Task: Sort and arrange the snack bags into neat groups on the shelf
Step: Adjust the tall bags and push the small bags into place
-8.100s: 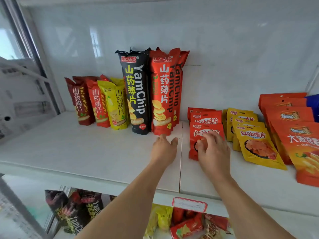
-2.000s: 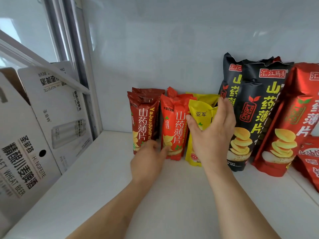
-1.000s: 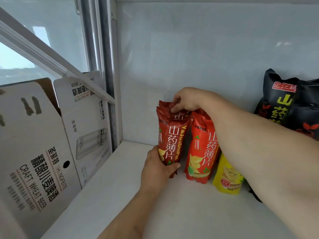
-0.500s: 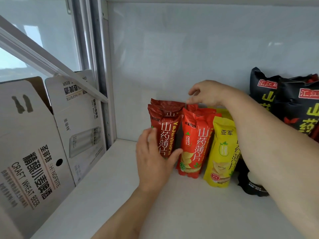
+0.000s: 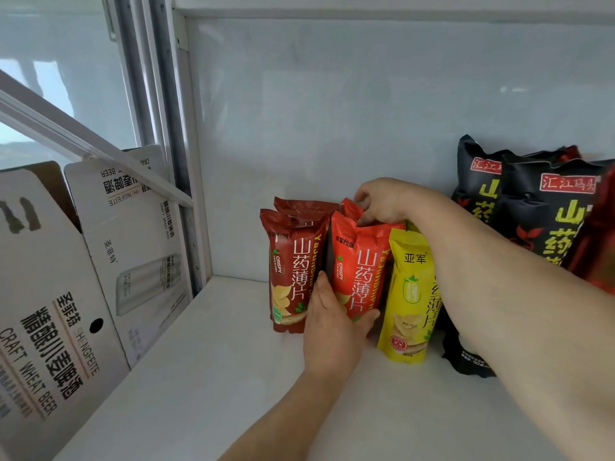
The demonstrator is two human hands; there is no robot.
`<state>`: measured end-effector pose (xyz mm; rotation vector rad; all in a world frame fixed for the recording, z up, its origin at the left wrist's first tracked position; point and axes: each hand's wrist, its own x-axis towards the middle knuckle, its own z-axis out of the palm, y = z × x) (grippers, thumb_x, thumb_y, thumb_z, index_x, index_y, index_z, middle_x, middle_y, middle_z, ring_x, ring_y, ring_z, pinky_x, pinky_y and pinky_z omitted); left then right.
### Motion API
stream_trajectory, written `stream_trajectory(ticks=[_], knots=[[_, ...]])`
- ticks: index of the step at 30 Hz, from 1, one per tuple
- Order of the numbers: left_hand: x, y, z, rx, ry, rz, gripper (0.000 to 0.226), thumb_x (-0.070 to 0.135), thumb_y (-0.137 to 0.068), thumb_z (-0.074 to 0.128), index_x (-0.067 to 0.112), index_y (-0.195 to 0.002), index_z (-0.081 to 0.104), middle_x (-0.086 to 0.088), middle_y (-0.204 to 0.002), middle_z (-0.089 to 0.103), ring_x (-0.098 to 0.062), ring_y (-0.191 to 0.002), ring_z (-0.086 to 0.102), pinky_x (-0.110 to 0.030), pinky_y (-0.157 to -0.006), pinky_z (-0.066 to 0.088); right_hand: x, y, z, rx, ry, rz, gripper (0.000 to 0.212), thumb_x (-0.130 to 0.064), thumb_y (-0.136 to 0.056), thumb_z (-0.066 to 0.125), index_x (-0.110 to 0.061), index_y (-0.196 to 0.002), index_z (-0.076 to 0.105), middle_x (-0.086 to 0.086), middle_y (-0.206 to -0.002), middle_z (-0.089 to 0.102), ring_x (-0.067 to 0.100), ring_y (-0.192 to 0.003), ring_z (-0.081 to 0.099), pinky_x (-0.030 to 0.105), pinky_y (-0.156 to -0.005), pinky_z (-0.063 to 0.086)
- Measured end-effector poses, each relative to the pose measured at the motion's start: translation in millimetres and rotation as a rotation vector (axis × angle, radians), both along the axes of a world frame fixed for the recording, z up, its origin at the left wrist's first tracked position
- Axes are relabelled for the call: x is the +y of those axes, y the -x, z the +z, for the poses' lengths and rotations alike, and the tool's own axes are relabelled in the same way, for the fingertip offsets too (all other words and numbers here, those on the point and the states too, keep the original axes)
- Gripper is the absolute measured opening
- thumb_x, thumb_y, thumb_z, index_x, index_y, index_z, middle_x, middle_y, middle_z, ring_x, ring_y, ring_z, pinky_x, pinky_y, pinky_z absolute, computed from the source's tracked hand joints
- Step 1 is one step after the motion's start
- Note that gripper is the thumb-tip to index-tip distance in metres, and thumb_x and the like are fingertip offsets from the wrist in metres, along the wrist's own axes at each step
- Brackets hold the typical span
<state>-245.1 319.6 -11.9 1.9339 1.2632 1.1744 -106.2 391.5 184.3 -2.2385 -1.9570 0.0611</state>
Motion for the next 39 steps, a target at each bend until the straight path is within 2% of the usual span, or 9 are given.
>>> stream_trajectory(ticks=[13, 17, 20, 24, 28, 32, 35, 37, 39], knots=[[7.0, 7.6, -3.0, 0.048, 0.02, 0.004, 0.097, 0.05, -0.085, 0.073, 0.023, -0.159, 0.015, 0.005, -0.152, 0.038, -0.014, -0.138, 0.041, -0.033, -0.109, 0.042, -2.2, -3.8, 4.1, 0.172, 0.072, 0.103, 0.062, 0.002, -0.078, 0.074, -0.018, -0.134, 0.053, 0.0, -0.122, 0.069, 0.021, -0.109, 0.064, 0.037, -0.095, 0.053], [6.6, 7.4, -2.4, 0.061, 0.014, 0.003, 0.098, 0.052, -0.086, 0.072, 0.023, -0.159, 0.014, 0.004, -0.152, 0.037, -0.014, -0.139, 0.04, -0.032, -0.109, 0.041, -3.8, -2.8, 4.1, 0.203, 0.09, 0.108, 0.063, 0.003, -0.081, 0.071, -0.016, -0.137, 0.051, 0.001, -0.124, 0.067, 0.02, -0.11, 0.063, 0.034, -0.092, 0.053], [6.5, 7.8, -1.8, 0.065, 0.019, 0.003, 0.099, 0.054, -0.084, 0.072, 0.022, -0.158, 0.015, 0.004, -0.153, 0.037, -0.015, -0.14, 0.039, -0.034, -0.109, 0.042, -8.9, -1.9, 4.3, 0.249, 0.055, 0.11, 0.064, -0.003, -0.082, 0.073, -0.016, -0.14, 0.049, 0.001, -0.128, 0.064, 0.018, -0.115, 0.06, 0.034, -0.099, 0.049], [5.4, 9.3, 2.0, 0.062, 0.03, 0.0, 0.104, 0.061, -0.081, 0.071, 0.021, -0.158, 0.015, 0.003, -0.156, 0.035, -0.015, -0.143, 0.037, -0.035, -0.111, 0.041, -26.3, 2.7, 8.5, 0.298, -0.154, 0.105, 0.057, -0.021, -0.087, 0.073, -0.02, -0.14, 0.051, 0.002, -0.137, 0.057, 0.017, -0.122, 0.056, 0.035, -0.108, 0.042], [-7.1, 17.9, 9.5, 0.074, -0.043, 0.031, 0.093, 0.064, -0.082, 0.067, 0.022, -0.155, 0.026, 0.006, -0.153, 0.04, -0.013, -0.14, 0.04, -0.033, -0.108, 0.042, -73.9, 22.4, -1.1, 0.256, -0.653, 0.043, 0.049, -0.033, -0.093, 0.062, -0.021, -0.139, 0.051, -0.001, -0.143, 0.051, 0.016, -0.132, 0.046, 0.027, -0.106, 0.033], [-11.4, 42.9, 20.0, -0.053, -0.196, 0.225, 0.076, 0.057, -0.083, 0.071, 0.017, -0.143, 0.046, 0.0, -0.139, 0.052, -0.017, -0.128, 0.049, -0.037, -0.102, 0.047, -134.2, 52.5, -56.7, 0.367, -1.071, -0.025, 0.046, -0.033, -0.094, 0.062, -0.017, -0.136, 0.052, -0.001, -0.14, 0.051, 0.014, -0.133, 0.042, 0.019, -0.105, 0.029], [-0.7, 60.1, 21.9, -0.179, -0.155, 0.327, 0.084, 0.052, -0.082, 0.075, 0.013, -0.147, 0.041, -0.005, -0.149, 0.04, -0.02, -0.139, 0.036, -0.033, -0.113, 0.033, -146.3, 57.1, -117.9, 0.42, -1.129, -0.124, 0.057, -0.036, -0.089, 0.068, -0.013, -0.138, 0.049, 0.005, -0.145, 0.045, 0.018, -0.137, 0.037, 0.024, -0.112, 0.029], [0.6, 63.8, 19.2, -0.213, -0.092, 0.334, 0.09, 0.05, -0.081, 0.076, 0.012, -0.151, 0.034, -0.005, -0.157, 0.029, -0.019, -0.146, 0.026, -0.028, -0.112, 0.026, -148.1, 54.8, -153.2, 0.444, -1.12, -0.231, 0.07, -0.039, -0.085, 0.073, -0.012, -0.142, 0.043, 0.009, -0.15, 0.038, 0.022, -0.141, 0.031, 0.038, -0.116, 0.03], [-4.2, 62.0, 14.8, -0.238, -0.099, 0.319, 0.088, 0.047, -0.081, 0.078, 0.012, -0.149, 0.037, -0.005, -0.154, 0.03, -0.017, -0.143, 0.029, -0.024, -0.109, 0.027, -149.9, 53.7, -174.5, 0.486, -1.082, -0.317, 0.084, -0.041, -0.08, 0.077, -0.012, -0.147, 0.035, 0.01, -0.154, 0.031, 0.024, -0.144, 0.025, 0.047, -0.116, 0.031]])
